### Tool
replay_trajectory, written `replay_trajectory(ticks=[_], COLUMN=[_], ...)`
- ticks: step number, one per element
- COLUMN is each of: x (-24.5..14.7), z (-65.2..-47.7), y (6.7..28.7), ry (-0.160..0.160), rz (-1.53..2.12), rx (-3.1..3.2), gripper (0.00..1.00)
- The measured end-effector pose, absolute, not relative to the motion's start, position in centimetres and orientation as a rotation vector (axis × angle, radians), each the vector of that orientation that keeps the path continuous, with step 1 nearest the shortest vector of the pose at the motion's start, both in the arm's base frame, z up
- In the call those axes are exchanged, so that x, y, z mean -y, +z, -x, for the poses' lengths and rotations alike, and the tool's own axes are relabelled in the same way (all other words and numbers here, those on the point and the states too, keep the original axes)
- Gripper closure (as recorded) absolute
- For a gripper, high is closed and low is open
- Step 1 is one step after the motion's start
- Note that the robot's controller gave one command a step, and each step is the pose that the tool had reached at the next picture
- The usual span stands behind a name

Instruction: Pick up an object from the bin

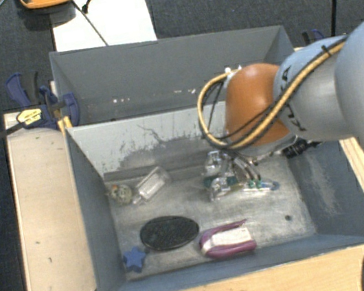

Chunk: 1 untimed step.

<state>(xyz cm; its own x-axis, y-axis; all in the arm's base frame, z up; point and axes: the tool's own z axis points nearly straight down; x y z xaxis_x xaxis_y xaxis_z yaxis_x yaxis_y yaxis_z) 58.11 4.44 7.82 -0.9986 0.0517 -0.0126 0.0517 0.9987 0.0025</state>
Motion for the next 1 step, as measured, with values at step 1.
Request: replay_trajectory(ticks=[1], x=[-2.69], z=[-58.5], y=[21.9], ry=[0.002], rz=[-0.078], rx=[-3.129], gripper=[1.0])
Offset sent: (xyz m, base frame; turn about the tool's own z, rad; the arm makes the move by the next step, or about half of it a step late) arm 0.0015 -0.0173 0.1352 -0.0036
